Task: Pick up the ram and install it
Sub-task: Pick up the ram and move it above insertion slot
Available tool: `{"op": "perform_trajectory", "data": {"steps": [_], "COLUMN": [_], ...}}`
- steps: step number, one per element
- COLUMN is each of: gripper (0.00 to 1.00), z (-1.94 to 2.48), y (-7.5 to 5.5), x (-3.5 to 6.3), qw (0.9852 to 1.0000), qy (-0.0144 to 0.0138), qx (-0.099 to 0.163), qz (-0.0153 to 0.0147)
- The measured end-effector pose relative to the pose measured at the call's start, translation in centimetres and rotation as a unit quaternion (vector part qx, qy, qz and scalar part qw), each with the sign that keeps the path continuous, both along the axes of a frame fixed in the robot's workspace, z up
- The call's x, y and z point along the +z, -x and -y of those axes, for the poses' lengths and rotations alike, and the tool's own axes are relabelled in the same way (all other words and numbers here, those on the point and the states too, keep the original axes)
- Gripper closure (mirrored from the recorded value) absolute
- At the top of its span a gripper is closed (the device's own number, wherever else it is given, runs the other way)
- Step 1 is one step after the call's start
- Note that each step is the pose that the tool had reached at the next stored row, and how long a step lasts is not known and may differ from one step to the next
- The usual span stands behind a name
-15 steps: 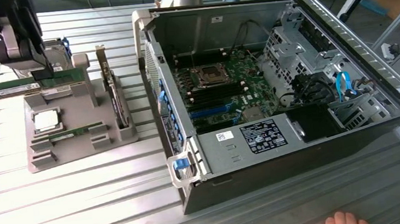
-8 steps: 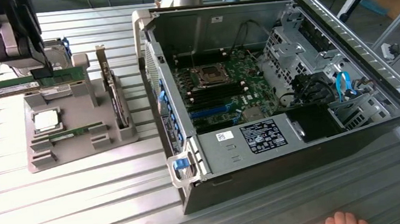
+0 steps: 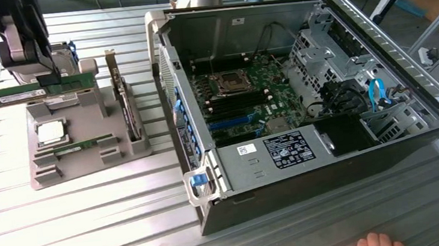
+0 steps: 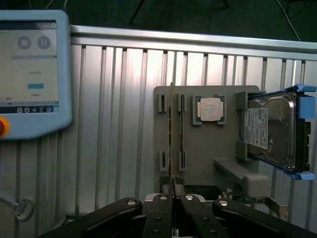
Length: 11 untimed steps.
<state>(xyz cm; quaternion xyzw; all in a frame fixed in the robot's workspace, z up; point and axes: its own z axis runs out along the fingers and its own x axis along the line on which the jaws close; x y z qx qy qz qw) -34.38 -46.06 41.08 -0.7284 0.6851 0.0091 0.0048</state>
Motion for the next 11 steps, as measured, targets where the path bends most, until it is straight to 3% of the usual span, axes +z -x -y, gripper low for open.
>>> {"op": "perform_trajectory", "data": {"steps": [11], "gripper": [0.88], "z": [0.0], "y": [-1.1], "x": [0.0], "qw": [1.0], "qy": [0.0001], "qx": [0.0], "qz": [0.0]}}
